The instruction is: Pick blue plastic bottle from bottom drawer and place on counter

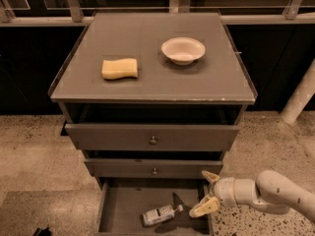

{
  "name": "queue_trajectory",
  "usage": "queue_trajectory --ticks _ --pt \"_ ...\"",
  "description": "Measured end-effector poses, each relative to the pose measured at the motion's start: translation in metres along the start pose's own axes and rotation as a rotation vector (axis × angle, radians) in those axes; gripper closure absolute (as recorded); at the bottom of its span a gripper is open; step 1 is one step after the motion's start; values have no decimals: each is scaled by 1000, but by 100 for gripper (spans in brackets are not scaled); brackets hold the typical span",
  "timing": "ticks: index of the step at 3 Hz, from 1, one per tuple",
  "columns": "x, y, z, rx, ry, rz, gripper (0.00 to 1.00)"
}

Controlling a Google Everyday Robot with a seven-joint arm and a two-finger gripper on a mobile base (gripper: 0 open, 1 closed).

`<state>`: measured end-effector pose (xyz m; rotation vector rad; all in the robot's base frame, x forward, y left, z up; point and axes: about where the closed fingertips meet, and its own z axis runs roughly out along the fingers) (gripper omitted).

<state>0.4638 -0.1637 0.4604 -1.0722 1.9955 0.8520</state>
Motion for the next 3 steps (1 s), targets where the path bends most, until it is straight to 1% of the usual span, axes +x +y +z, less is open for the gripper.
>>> queue_trajectory --ticks 1,2,3 --pt "11 0 15 -54 -19 15 0" --pt "34 -10 48 -118 -88 44 0" --pt "67 -19 86 -148 -128 103 0"
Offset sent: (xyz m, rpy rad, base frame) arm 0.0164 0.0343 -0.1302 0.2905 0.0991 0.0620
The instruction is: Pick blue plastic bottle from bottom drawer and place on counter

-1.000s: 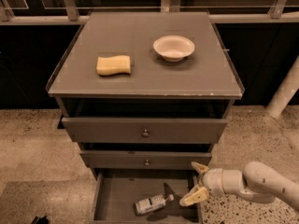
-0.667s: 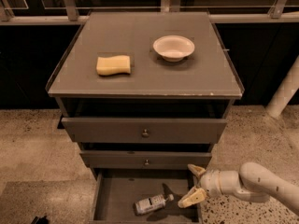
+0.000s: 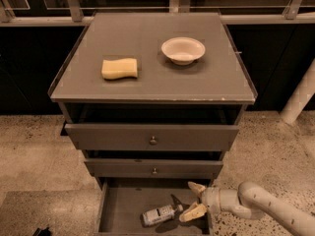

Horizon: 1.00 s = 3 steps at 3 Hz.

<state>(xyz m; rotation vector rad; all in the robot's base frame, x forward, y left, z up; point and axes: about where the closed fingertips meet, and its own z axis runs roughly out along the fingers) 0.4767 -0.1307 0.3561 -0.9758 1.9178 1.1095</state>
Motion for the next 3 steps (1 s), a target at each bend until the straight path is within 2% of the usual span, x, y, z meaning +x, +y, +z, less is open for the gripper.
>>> queue_trajectory --ticks 2,3 --pt "10 0 8 8 -6 13 0" --pt "47 -23 48 2 45 26 0"
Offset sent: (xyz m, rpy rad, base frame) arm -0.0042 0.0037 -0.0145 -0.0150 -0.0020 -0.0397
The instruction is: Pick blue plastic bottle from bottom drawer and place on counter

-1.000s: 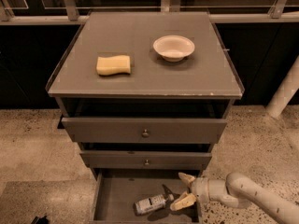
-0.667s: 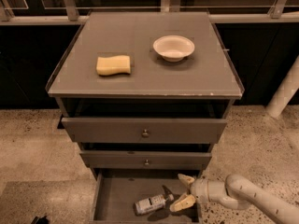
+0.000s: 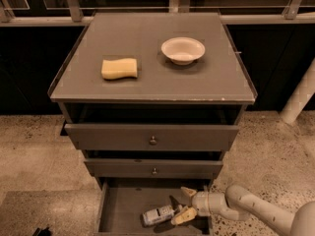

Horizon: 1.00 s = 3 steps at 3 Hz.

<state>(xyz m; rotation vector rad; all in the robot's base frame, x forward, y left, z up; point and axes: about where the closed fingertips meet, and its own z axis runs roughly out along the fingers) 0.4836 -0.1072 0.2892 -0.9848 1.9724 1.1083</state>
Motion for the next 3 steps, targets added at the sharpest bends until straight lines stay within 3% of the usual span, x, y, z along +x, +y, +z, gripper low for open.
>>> queue_trajectory --ticks 2,3 --pt "8 -3 0 24 11 8 0" --pt "35 -30 33 63 53 -33 0"
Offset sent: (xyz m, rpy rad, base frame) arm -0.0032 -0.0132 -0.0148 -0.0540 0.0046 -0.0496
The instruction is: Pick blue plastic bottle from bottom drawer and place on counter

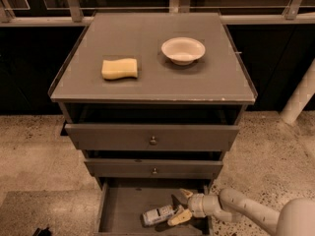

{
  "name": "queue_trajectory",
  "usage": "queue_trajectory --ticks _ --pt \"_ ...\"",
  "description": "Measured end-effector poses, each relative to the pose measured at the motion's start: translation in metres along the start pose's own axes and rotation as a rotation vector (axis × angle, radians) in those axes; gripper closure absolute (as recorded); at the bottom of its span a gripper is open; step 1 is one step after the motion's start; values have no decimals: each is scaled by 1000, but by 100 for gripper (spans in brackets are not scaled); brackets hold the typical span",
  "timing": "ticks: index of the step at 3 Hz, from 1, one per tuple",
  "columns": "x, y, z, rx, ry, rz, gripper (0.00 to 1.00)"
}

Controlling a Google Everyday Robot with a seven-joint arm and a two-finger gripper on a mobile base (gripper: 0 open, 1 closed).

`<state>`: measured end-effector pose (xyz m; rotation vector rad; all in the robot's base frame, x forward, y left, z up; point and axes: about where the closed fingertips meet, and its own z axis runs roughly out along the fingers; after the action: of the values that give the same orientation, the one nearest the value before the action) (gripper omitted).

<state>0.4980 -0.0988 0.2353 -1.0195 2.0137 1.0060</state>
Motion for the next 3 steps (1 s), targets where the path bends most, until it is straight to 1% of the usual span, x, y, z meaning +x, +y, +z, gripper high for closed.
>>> queue_trajectory --ticks 1,3 --pt "1 1 0 2 1 4 0" --pt "20 -12 32 42 2 15 0"
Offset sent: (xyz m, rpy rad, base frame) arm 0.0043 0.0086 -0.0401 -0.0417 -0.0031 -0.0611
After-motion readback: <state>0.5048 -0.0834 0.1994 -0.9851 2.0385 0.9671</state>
